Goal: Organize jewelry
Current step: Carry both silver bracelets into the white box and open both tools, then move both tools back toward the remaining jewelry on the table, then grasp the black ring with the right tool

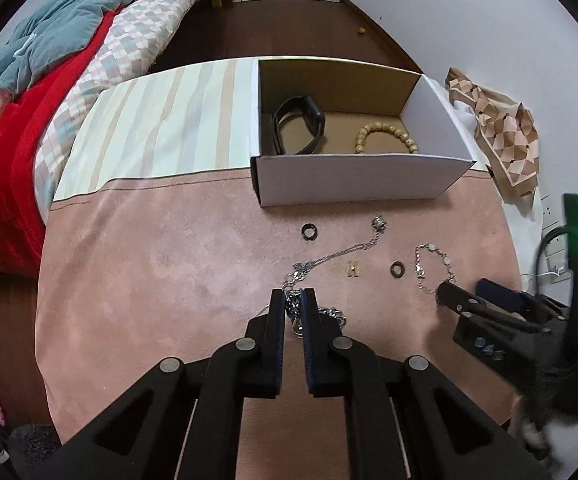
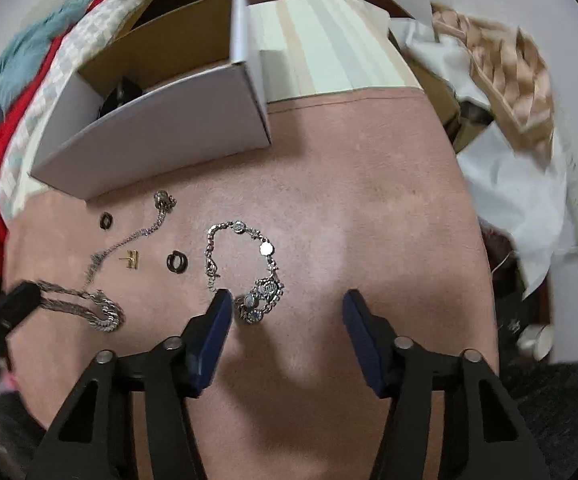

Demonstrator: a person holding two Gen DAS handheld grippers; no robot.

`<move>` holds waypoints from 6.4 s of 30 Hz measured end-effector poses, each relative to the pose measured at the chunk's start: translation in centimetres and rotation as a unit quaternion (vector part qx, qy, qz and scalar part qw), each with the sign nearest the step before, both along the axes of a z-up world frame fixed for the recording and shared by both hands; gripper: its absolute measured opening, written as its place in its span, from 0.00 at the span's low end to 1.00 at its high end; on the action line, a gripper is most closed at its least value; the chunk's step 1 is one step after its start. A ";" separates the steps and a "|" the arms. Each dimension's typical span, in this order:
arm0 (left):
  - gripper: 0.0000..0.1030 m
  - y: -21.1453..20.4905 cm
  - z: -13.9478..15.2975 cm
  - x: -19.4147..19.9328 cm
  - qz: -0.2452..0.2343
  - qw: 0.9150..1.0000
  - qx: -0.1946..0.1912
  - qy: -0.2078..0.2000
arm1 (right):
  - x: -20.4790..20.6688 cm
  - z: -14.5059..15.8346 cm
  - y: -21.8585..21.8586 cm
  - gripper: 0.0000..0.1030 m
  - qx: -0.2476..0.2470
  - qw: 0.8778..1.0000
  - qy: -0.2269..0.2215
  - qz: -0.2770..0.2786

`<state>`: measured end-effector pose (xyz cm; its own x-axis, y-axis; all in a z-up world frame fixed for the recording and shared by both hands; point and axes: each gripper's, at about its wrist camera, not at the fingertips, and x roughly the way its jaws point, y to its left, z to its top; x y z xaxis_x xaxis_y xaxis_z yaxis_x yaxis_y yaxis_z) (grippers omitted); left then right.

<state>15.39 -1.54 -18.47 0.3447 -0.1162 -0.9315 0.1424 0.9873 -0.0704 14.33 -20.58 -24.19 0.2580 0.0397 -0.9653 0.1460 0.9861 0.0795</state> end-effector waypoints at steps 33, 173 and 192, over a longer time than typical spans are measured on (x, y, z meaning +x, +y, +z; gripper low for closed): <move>0.05 -1.2 7.4 2.7 -0.008 0.996 -0.042 -0.074 | 2.1 5.7 -0.9 0.30 0.105 0.994 -0.008 0.005; 1.00 7.8 -2.0 -1.7 0.182 0.968 0.169 -0.020 | 0.0 -0.9 7.4 0.27 -0.033 0.990 -0.097 0.095; 0.81 -5.0 -3.8 1.2 0.038 0.997 0.061 0.005 | -2.2 1.2 -2.5 0.13 -0.011 0.995 -0.097 -0.014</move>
